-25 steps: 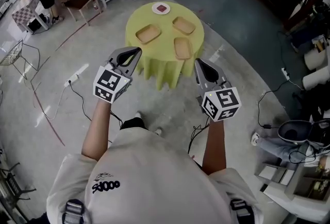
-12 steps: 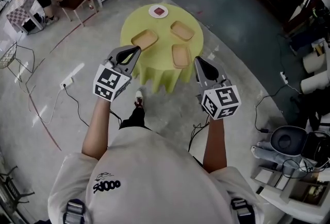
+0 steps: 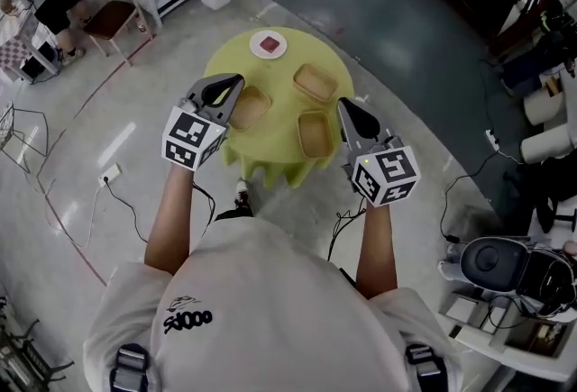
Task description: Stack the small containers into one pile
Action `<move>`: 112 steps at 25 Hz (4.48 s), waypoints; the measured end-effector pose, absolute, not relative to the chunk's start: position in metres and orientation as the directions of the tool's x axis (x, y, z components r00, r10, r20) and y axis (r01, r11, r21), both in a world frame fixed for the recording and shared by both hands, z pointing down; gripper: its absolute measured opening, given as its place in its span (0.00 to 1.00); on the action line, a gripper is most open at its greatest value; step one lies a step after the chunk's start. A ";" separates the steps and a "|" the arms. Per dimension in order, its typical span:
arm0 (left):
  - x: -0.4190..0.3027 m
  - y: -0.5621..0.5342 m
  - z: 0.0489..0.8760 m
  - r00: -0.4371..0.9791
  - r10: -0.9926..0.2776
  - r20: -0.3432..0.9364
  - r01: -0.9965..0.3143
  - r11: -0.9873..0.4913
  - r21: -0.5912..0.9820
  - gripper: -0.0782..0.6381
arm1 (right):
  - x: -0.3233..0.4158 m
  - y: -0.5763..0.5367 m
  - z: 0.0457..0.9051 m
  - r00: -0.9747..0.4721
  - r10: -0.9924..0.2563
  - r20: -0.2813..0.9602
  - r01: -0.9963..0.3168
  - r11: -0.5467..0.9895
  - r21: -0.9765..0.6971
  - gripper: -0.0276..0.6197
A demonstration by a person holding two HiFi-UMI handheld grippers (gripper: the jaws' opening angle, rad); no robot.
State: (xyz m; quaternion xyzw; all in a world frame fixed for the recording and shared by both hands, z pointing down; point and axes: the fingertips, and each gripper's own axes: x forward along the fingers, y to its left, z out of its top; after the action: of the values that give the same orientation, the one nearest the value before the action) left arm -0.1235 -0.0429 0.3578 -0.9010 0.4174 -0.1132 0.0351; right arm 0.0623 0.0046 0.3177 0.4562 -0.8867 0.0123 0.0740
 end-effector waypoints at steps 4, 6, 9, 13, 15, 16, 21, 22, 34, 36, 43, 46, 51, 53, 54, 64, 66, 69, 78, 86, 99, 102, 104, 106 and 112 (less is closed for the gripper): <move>-0.130 -0.085 0.366 0.635 -0.749 0.188 -0.736 -0.661 -0.147 0.12 | 0.060 -0.038 0.325 -0.541 -0.827 0.152 -0.833 0.552 0.036 0.06; -0.134 -0.104 0.372 0.640 -0.743 0.196 -0.733 -0.667 -0.136 0.12 | 0.058 -0.057 0.329 -0.522 -0.839 0.154 -0.846 0.532 0.035 0.06; -0.137 -0.126 0.385 0.653 -0.724 0.220 -0.719 -0.685 -0.117 0.12 | 0.059 -0.080 0.339 -0.492 -0.853 0.173 -0.863 0.504 0.033 0.06; -0.127 -0.143 0.403 0.710 -0.648 0.275 -0.632 -0.759 -0.154 0.13 | 0.063 -0.103 0.356 -0.462 -0.859 0.221 -0.875 0.482 0.042 0.06; -0.127 -0.150 0.421 0.711 -0.625 0.322 -0.609 -0.776 -0.163 0.16 | 0.064 -0.110 0.366 -0.453 -0.857 0.244 -0.879 0.475 0.039 0.06; -0.127 -0.152 0.434 0.706 -0.613 0.354 -0.602 -0.783 -0.157 0.16 | 0.065 -0.113 0.372 -0.450 -0.856 0.254 -0.881 0.473 0.032 0.06; -0.120 -0.153 0.500 0.656 -0.525 0.543 -0.545 -0.827 -0.141 0.23 | 0.075 -0.125 0.399 -0.453 -0.835 0.313 -0.880 0.475 -0.007 0.06; -0.120 -0.152 0.513 0.643 -0.510 0.571 -0.540 -0.831 -0.133 0.23 | 0.077 -0.127 0.404 -0.456 -0.828 0.326 -0.878 0.478 -0.013 0.06; -0.150 -0.149 0.637 0.456 -0.392 0.799 -0.668 -0.744 0.017 0.24 | 0.115 -0.129 0.448 -0.460 -0.784 0.418 -0.876 0.477 -0.069 0.06; -0.154 -0.149 0.663 0.439 -0.365 0.821 -0.672 -0.740 0.031 0.24 | 0.120 -0.127 0.455 -0.456 -0.780 0.428 -0.879 0.470 -0.079 0.06; -0.166 -0.149 0.706 0.372 -0.302 0.877 -0.688 -0.725 0.042 0.24 | 0.125 -0.126 0.471 -0.442 -0.775 0.453 -0.890 0.444 -0.108 0.06; -0.165 -0.153 0.712 0.352 -0.302 0.886 -0.695 -0.718 0.031 0.24 | 0.128 -0.125 0.474 -0.438 -0.774 0.457 -0.892 0.438 -0.113 0.06; -0.166 -0.157 0.723 0.337 -0.293 0.895 -0.720 -0.693 0.044 0.16 | 0.128 -0.121 0.477 -0.450 -0.764 0.462 -0.882 0.462 -0.095 0.06; -0.165 -0.156 0.722 0.340 -0.301 0.891 -0.745 -0.665 0.059 0.16 | 0.130 -0.120 0.477 -0.457 -0.758 0.465 -0.876 0.473 -0.091 0.06; -0.164 -0.156 0.719 0.343 -0.307 0.888 -0.758 -0.649 0.069 0.16 | 0.132 -0.119 0.477 -0.462 -0.755 0.466 -0.873 0.479 -0.091 0.06; -0.149 -0.137 0.675 0.385 -0.432 0.816 -0.880 -0.439 0.183 0.14 | 0.149 -0.116 0.473 -0.540 -0.715 0.444 -0.828 0.546 -0.128 0.06; -0.150 -0.135 0.663 0.392 -0.477 0.787 -0.907 -0.344 0.243 0.14 | 0.151 -0.116 0.474 -0.565 -0.697 0.441 -0.810 0.571 -0.135 0.06; -0.147 -0.125 0.649 0.401 -0.550 0.732 -0.915 -0.195 0.354 0.14 | 0.156 -0.111 0.481 -0.603 -0.667 0.437 -0.779 0.609 -0.145 0.06; -0.085 -0.078 0.620 0.409 -0.673 0.616 -0.838 -0.011 0.545 0.14 | 0.171 -0.105 0.502 -0.690 -0.603 0.400 -0.717 0.646 -0.261 0.06; 0.001 -0.043 0.628 0.459 -0.647 0.609 -0.777 0.042 0.629 0.14 | 0.182 -0.093 0.517 -0.718 -0.572 0.397 -0.689 0.667 -0.285 0.06; 0.040 -0.039 0.671 0.421 -0.614 0.667 -0.760 0.162 0.629 0.14 | 0.216 -0.072 0.534 -0.700 -0.565 0.436 -0.706 0.640 -0.303 0.06; 0.041 -0.038 0.679 0.389 -0.606 0.694 -0.778 0.188 0.600 0.14 | 0.220 -0.072 0.540 -0.698 -0.558 0.450 -0.707 0.639 -0.304 0.06; 0.040 -0.038 0.683 0.365 -0.608 0.705 -0.785 0.206 0.584 0.14 | 0.219 -0.071 0.544 -0.699 -0.550 0.457 -0.704 0.642 -0.304 0.06; 0.043 -0.039 0.684 0.360 -0.606 0.710 -0.799 0.192 0.569 0.15 | 0.219 -0.070 0.548 -0.703 -0.543 0.460 -0.700 0.644 -0.309 0.06; 0.048 -0.038 0.680 0.383 -0.633 0.673 -0.802 0.135 0.582 0.17 | 0.212 -0.064 0.563 -0.720 -0.509 0.471 -0.682 0.643 -0.348 0.06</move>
State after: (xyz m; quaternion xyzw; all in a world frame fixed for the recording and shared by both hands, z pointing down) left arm 0.0482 -0.0375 0.6797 -0.6525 0.5495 -0.0819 -0.5153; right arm 0.2120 -0.0636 0.5630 0.3343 -0.8908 0.2582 0.1676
